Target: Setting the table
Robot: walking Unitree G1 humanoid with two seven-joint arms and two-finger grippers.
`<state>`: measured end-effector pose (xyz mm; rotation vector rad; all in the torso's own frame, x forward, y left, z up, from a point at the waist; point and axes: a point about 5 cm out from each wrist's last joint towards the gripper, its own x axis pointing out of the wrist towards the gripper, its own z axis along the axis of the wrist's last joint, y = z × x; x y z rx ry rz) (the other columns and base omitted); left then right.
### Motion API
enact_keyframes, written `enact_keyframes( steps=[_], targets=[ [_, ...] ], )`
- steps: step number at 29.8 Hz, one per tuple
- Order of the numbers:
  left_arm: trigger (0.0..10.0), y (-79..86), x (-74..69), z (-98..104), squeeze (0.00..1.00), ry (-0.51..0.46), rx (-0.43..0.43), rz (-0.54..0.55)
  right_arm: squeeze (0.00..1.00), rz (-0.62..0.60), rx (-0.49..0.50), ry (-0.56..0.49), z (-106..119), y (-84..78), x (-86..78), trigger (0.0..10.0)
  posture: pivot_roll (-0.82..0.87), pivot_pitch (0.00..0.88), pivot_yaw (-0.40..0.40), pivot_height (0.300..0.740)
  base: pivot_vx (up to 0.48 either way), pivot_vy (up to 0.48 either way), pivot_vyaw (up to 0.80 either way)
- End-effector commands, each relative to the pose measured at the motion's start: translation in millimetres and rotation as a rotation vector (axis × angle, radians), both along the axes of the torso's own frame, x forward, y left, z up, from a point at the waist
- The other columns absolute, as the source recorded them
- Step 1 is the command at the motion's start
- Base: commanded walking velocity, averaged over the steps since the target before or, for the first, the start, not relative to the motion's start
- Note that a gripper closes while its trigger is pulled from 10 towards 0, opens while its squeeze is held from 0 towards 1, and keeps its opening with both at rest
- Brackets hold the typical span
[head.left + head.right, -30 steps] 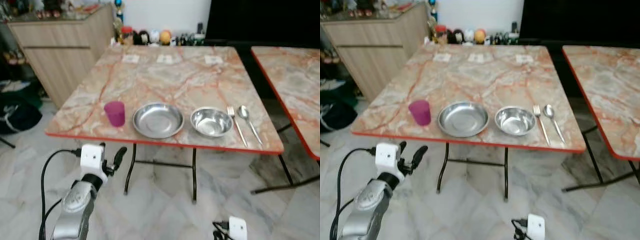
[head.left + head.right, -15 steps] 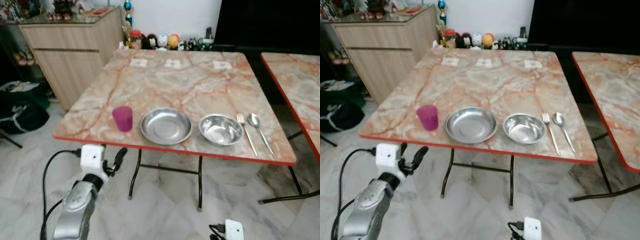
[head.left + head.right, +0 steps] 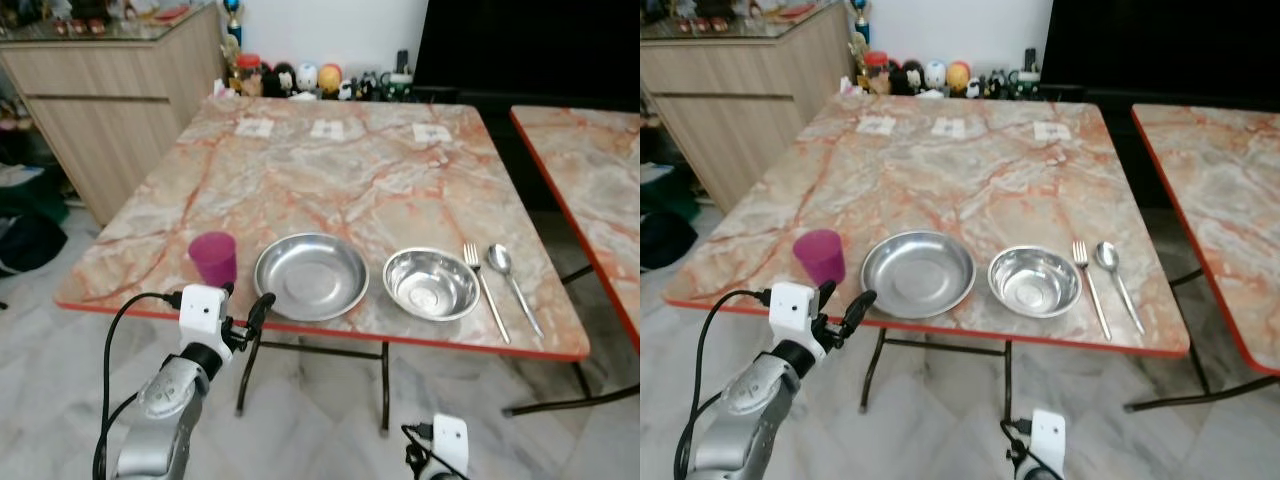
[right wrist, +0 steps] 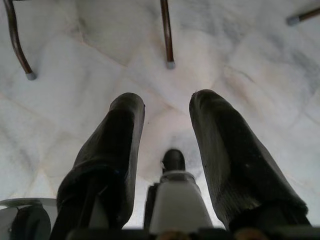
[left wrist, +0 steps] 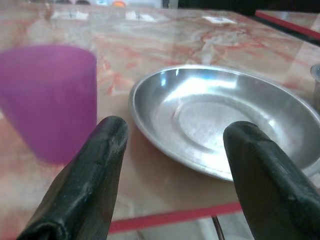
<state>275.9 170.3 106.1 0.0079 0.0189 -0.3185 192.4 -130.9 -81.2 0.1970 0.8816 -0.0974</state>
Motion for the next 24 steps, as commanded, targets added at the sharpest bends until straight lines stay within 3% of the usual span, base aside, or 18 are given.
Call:
enact_keyframes(
  steps=[1, 5, 8, 12, 16, 20, 24],
  targets=[
    [10.0, -4.5, -2.1, 0, 0.0, 0.035, -0.027, -0.037, 0.0, 0.011, 0.004, 0.027, -5, 0.1, -8.9, 10.0, 0.1, 0.007, -0.024, 0.74, 0.0, 0.0, 0.0],
    [10.0, -13.5, 4.1, 1, 0.0, 0.095, -0.115, -0.04, 0.0, 0.011, 0.0, 0.028, -5, -3.1, -9.9, 10.0, 0.1, 0.009, -0.026, 0.74, 0.0, 0.0, 0.0],
    [10.0, -26.0, 13.6, -2, 0.0, 0.15, -0.118, -0.058, 0.0, 0.014, -0.001, 0.028, -5, -3.6, -9.7, 10.0, 0.1, 0.01, -0.026, 0.74, 0.0, 0.0, 0.0],
    [10.0, -30.2, 22.5, 2, 0.0, 0.191, -0.236, -0.029, 0.0, 0.004, -0.001, 0.025, -5, -5.4, -9.8, 10.0, 0.09, 0.009, -0.021, 0.74, 0.0, 0.0, 0.0],
    [10.0, -32.0, 28.1, 3, 0.0, 0.219, -0.206, -0.027, 0.0, -0.001, -0.005, 0.028, -5, -6.2, -10.8, 10.0, 0.09, 0.011, -0.022, 0.74, 0.0, 0.0, 0.0],
    [10.0, -23.3, 38.0, 7, 0.0, 0.286, -0.216, 0.094, 0.0, -0.003, -0.003, 0.029, -5, -5.1, -11.0, 10.0, 0.09, 0.017, -0.02, 0.74, 0.0, 0.0, 0.0],
    [10.0, -19.7, 40.4, 15, 0.0, 0.285, -0.234, 0.13, 0.0, -0.003, -0.001, 0.029, -5, -4.7, -10.7, 10.0, 0.09, 0.018, -0.02, 0.74, 0.0, 0.0, 0.0]
  ],
)
